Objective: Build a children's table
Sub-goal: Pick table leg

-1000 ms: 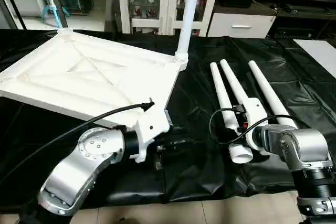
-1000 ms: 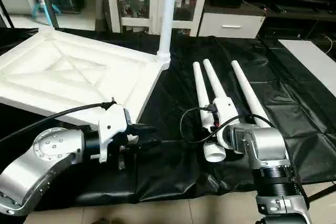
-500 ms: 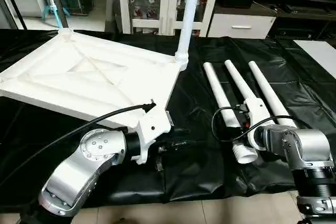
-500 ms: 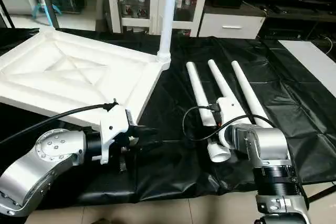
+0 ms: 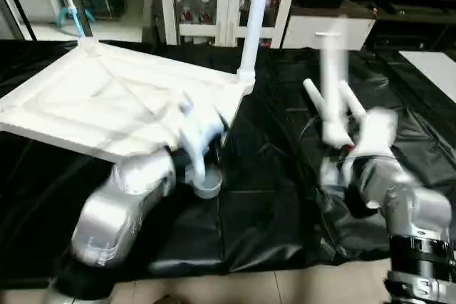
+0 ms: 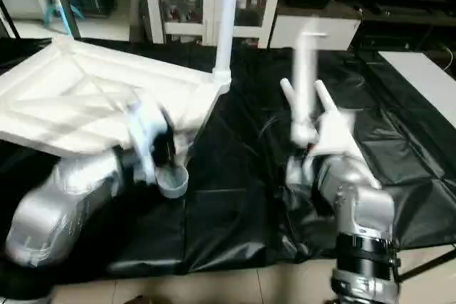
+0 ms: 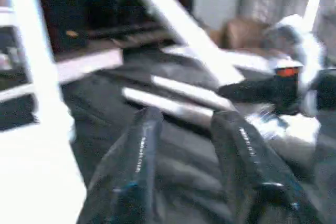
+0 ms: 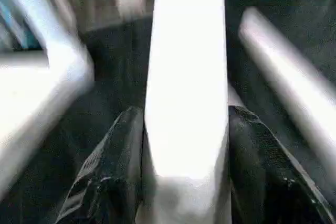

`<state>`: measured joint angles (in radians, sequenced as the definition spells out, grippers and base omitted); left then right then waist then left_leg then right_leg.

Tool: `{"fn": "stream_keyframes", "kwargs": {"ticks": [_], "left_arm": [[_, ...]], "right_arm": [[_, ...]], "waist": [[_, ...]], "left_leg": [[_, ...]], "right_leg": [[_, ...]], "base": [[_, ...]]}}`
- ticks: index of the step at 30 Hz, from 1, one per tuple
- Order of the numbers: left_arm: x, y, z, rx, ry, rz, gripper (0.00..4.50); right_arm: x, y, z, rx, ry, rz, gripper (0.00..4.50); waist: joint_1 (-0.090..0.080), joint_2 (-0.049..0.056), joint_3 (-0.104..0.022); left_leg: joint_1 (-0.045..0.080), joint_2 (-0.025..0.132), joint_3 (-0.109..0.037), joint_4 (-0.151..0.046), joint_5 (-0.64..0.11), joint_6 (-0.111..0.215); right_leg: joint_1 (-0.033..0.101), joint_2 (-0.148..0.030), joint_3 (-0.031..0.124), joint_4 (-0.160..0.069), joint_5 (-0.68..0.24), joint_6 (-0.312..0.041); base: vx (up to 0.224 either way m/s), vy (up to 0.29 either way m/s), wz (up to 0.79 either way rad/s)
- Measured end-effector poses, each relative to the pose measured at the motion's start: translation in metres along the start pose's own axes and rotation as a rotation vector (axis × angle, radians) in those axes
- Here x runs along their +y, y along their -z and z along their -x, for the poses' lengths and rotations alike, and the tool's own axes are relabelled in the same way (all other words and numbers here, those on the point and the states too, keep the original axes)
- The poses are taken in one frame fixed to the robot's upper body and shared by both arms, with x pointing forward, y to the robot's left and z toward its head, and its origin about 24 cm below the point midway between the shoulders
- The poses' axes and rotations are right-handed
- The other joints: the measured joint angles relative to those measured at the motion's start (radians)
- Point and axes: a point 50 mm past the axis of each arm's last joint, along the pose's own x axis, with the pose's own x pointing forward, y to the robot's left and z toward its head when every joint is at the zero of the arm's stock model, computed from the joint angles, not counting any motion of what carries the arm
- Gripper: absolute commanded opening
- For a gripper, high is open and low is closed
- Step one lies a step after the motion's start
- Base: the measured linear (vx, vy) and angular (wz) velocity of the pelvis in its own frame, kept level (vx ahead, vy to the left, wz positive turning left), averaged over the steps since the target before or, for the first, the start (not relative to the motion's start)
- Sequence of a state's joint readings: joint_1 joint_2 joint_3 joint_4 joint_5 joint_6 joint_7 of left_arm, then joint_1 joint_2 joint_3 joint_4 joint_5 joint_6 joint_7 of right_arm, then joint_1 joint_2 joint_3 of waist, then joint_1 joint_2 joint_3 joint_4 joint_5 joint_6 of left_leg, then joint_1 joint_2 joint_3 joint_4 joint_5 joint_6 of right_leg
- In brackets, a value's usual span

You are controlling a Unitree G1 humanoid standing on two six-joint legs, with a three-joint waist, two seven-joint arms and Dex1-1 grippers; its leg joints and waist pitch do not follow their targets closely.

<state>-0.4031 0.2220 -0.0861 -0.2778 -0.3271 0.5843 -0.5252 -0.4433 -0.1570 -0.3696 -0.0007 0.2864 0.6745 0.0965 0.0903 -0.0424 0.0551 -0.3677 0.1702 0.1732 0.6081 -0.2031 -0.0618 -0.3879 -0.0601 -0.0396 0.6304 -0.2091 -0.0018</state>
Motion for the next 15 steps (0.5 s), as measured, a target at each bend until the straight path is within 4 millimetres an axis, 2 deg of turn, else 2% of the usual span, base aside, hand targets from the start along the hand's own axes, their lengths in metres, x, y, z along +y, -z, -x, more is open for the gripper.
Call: {"fn": "stream_keyframes", "kwargs": {"ticks": [2,5,7,9,11,15], "left_arm": [[0.002,-0.004,-0.003,-0.037,-0.011,0.074,2.25],[0.0,-0.015,-0.013,-0.101,0.013,0.195,2.48],[-0.008,-0.025,-0.022,-0.154,0.071,0.297,2.67],[-0.012,-0.034,-0.031,-0.196,0.113,0.394,2.8],[-0.013,-0.038,-0.033,-0.216,0.126,0.436,2.9],[-0.004,-0.033,-0.038,-0.184,0.07,0.492,3.23]], "right_arm": [[0.005,-0.015,0.004,-0.1,-0.054,0.0,1.88],[0.031,-0.025,0.014,-0.183,-0.276,0.066,1.88],[0.052,-0.02,0.023,-0.152,-0.479,0.183,1.88],[0.068,-0.007,0.03,-0.1,-0.642,0.226,1.88],[0.075,0.0,0.032,-0.075,-0.706,0.231,1.88],[0.073,-0.004,0.035,-0.075,-0.742,0.279,1.88]], "waist": [[0.001,-0.001,0.0],[0.002,-0.001,0.0],[0.005,-0.001,0.0],[0.009,-0.003,0.001],[0.013,-0.004,0.001],[0.023,-0.006,0.002]], "left_leg": [[-0.001,0.0,0.0,-0.001,0.0,0.001],[-0.003,0.001,0.001,-0.001,0.0,0.002],[-0.002,0.001,0.001,-0.001,-0.001,0.004],[-0.002,0.001,0.001,-0.001,-0.001,0.005],[-0.002,0.001,0.001,-0.001,-0.001,0.006],[-0.002,0.001,0.001,0.0,0.0,0.007]], "right_leg": [[-0.001,0.0,0.0,0.0,-0.002,0.0],[-0.003,0.001,-0.001,0.0,-0.002,-0.001],[-0.002,0.001,-0.001,-0.001,-0.003,-0.002],[-0.002,0.0,-0.001,-0.001,-0.003,-0.002],[-0.002,0.0,-0.001,-0.001,-0.002,-0.002],[-0.001,0.0,0.0,-0.001,-0.001,-0.001]], "base": [[0.0,0.0,0.0],[0.0,0.0,0.0],[0.0,0.0,0.0],[0.0,0.0,0.0],[0.0,0.0,0.0],[0.0,0.0,0.0]]}}
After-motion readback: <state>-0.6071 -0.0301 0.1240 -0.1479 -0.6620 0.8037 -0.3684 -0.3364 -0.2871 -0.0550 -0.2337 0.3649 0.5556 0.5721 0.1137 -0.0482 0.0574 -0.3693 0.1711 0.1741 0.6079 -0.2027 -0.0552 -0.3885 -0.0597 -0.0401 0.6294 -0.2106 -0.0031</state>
